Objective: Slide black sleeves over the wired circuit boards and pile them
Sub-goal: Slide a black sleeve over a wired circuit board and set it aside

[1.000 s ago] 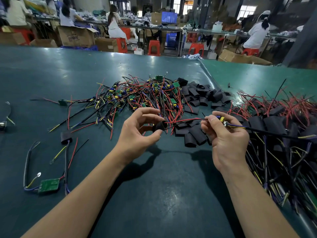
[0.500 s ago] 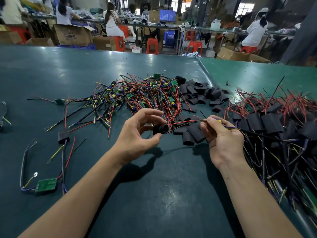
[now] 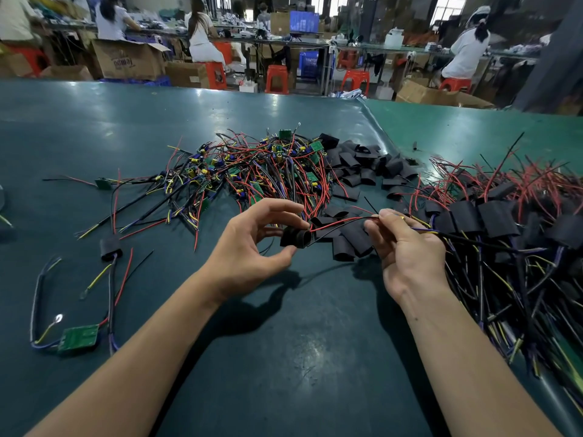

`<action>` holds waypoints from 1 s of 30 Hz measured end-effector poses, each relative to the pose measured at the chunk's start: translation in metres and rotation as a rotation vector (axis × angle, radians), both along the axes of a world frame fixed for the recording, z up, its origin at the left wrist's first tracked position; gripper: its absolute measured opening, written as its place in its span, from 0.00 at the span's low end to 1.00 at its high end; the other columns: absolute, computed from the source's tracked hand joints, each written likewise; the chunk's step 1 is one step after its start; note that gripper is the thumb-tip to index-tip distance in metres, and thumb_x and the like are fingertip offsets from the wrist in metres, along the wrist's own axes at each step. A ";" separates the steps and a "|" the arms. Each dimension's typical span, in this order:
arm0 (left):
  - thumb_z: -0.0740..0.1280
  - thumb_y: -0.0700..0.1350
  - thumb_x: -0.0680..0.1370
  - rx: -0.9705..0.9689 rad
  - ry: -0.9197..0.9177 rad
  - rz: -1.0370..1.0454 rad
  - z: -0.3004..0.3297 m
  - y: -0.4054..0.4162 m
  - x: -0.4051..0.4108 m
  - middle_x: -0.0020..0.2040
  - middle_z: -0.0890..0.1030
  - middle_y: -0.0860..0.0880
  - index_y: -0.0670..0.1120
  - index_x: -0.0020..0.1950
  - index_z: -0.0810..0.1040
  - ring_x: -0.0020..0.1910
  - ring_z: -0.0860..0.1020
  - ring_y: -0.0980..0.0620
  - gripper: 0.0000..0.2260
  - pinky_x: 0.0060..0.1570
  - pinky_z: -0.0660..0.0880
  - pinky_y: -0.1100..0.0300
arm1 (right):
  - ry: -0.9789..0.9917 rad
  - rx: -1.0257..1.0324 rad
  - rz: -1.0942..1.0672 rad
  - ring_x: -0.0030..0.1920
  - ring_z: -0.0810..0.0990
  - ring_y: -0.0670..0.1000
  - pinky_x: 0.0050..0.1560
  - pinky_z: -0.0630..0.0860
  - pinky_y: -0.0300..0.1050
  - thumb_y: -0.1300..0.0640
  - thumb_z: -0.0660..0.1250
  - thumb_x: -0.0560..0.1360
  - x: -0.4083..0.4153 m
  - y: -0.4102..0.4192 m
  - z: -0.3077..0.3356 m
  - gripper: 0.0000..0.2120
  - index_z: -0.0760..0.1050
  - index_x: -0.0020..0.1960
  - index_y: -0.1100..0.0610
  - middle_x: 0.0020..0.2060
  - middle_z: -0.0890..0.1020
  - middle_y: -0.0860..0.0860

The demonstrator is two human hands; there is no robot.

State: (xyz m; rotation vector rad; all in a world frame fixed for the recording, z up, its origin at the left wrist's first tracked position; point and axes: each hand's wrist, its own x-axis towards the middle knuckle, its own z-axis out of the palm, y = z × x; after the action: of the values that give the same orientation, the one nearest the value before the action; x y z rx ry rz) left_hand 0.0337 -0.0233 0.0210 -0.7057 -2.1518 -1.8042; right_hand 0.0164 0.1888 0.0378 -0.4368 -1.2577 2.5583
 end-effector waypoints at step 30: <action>0.74 0.33 0.71 -0.025 0.014 0.113 -0.005 -0.002 -0.004 0.51 0.85 0.50 0.47 0.62 0.77 0.52 0.83 0.48 0.22 0.57 0.79 0.52 | 0.253 0.286 0.387 0.39 0.84 0.54 0.36 0.80 0.43 0.63 0.69 0.73 0.017 -0.017 0.003 0.03 0.80 0.47 0.59 0.40 0.84 0.57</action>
State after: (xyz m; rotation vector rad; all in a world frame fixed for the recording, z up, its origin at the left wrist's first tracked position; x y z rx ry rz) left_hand 0.0293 -0.0248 0.0161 -0.5881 -2.1627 -1.7126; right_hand 0.0337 0.1720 0.0413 0.2031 -1.7057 2.5559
